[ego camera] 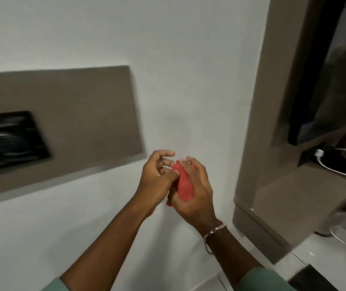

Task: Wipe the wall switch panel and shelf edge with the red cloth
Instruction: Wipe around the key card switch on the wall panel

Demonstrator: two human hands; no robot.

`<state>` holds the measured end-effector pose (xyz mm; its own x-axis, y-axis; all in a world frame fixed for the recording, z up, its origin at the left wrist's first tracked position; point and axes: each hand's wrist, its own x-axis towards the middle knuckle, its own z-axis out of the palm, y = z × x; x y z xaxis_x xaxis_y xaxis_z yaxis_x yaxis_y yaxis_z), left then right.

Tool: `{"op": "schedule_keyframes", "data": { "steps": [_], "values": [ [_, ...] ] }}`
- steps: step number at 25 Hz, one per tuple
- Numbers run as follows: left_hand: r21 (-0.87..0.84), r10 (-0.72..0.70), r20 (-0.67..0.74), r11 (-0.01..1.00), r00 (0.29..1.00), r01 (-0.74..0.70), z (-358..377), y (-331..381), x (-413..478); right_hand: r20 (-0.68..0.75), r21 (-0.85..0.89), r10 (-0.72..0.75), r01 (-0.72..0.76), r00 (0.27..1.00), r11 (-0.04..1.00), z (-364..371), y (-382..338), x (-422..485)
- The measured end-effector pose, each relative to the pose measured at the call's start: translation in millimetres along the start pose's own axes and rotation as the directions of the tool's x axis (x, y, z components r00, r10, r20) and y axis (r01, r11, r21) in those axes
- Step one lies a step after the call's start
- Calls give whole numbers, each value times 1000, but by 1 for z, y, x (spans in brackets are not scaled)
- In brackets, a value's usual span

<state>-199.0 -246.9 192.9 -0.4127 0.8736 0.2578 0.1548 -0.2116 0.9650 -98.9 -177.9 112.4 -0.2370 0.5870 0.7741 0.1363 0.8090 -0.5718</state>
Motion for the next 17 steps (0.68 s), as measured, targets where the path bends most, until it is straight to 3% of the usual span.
{"op": "schedule_keyframes", "data": {
  "steps": [4, 7, 8, 10, 11, 12, 13, 14, 17],
  "values": [
    [234, 368, -89, 911, 925, -340, -102, 80, -54, -71, -3, -265, 266, 962, 964, 57, -101, 38],
    [346, 578, -176, 794, 797, -500, -180, 126, -85, -80, -13, -399, 399, 913, 917, 98, -170, 60],
    [377, 641, -240, 754, 729, -538, -204, 136, -93, -84, -14, -419, 420, 904, 908, 111, -188, 66],
    [550, 787, -336, 610, 517, -570, -246, 145, -101, -101, -35, -428, 426, 898, 904, 132, -211, 74],
    [662, 844, -344, 528, 411, -531, -265, 144, -102, -103, -45, -421, 419, 901, 907, 141, -219, 75],
    [759, 875, -331, 469, 354, -452, -283, 141, -100, -99, -52, -417, 414, 904, 909, 151, -225, 74],
    [828, 883, -300, 429, 362, -360, -300, 135, -97, -89, -55, -411, 408, 907, 911, 159, -228, 73],
    [882, 875, -253, 384, 413, -273, -315, 128, -92, -69, -58, -402, 399, 913, 915, 167, -230, 72],
    [990, 789, -73, 134, 610, -54, -350, 101, -70, -2, -138, -338, 335, 941, 932, 192, -229, 72]
  ]
}}
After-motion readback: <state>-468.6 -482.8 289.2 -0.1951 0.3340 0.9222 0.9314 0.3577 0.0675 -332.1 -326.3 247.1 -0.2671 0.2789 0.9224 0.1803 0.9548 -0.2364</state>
